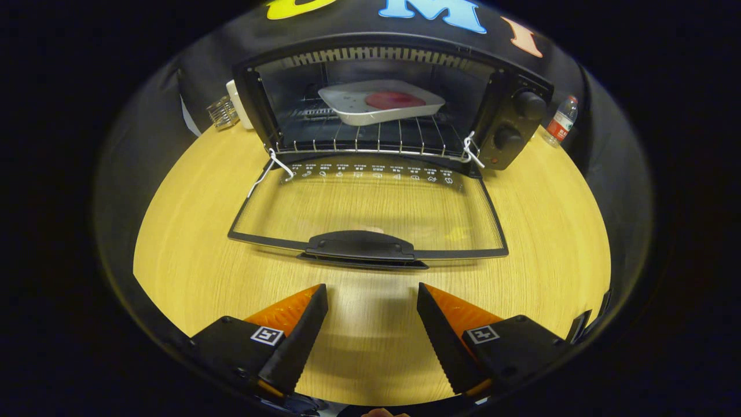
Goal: Open the toaster oven, put the food inside, and close the toaster oven door.
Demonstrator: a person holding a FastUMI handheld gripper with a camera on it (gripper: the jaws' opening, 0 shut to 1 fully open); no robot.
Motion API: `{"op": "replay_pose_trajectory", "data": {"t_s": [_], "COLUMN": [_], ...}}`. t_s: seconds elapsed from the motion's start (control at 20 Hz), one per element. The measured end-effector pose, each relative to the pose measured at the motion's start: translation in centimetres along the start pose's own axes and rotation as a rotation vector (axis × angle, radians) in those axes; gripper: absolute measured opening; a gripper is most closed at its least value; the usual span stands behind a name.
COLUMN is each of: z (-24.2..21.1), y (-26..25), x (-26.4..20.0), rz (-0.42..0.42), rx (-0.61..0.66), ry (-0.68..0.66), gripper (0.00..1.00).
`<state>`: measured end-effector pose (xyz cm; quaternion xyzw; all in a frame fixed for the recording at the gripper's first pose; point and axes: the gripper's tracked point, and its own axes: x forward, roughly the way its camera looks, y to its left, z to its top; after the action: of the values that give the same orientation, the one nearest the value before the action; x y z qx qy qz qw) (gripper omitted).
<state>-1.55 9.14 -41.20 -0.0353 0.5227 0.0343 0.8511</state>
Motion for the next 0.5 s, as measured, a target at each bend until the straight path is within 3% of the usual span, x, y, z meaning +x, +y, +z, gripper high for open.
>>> {"op": "replay_pose_trajectory", "data": {"t_s": [0.5], "z": [1.3], "y": [0.2], "x": [1.4], "rz": [-0.013], "rx": [0.046], "ry": [0.012], "gripper": [0.98]}}
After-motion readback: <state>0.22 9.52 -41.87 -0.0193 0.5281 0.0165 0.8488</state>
